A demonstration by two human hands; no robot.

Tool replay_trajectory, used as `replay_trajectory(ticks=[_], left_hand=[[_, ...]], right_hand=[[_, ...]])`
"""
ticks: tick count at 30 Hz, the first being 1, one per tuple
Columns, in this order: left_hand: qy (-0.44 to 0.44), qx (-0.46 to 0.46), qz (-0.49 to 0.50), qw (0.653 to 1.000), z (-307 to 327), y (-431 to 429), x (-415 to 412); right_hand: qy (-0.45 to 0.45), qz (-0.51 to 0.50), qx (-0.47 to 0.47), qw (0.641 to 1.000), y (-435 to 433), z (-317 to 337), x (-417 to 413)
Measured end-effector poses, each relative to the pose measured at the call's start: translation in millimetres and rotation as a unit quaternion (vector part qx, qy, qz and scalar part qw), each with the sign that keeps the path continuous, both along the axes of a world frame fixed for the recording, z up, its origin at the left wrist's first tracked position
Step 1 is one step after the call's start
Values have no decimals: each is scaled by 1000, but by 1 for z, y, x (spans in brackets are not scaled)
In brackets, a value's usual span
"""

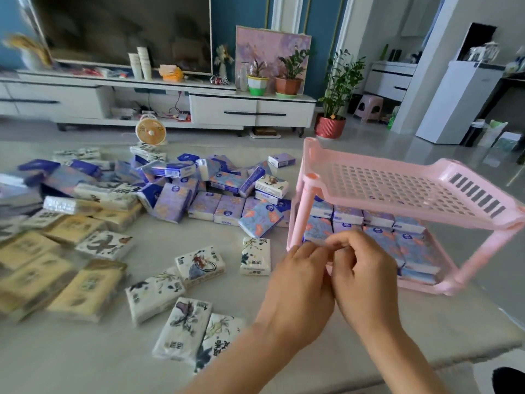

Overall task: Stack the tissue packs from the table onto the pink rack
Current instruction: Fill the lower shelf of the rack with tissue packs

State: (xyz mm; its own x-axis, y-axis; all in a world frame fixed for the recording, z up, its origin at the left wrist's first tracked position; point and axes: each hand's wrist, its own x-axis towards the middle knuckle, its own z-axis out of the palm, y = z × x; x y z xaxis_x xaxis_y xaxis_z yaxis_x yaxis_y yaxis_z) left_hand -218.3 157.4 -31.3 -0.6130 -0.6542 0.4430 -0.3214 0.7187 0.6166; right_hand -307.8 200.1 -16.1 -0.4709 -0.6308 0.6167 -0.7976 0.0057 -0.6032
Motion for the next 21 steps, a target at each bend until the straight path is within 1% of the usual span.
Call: replay_trajectory(ticks=[2,4,7,9,12,15,18,21], left_hand=[[2,2,49,999,3,-11,34],[-14,-11,95,995,9,-28,62],[-90,-15,169,981,16,-67,98],[-147,0,220,964,17,-93,115],[-191,35,260,946,15,-120,125],[-205,27,284,936,8,-140,123],[-207,39,309,927,-2,-159,119],[-201,48,340,917,-13,-174,115]], right_hand=[[1,45,7,999,-13,-1,15],[-28,92,39,995,-26,-6,27],[-55,154,118,979,-48,-12,49],[-30,157,143,977,-66,-16,60],[1,124,146,982,-93,-19,67],[36,50,167,984,-113,-26,64],[70,-20,207,976,-126,-30,59],[75,-46,268,959,-137,-31,57]])
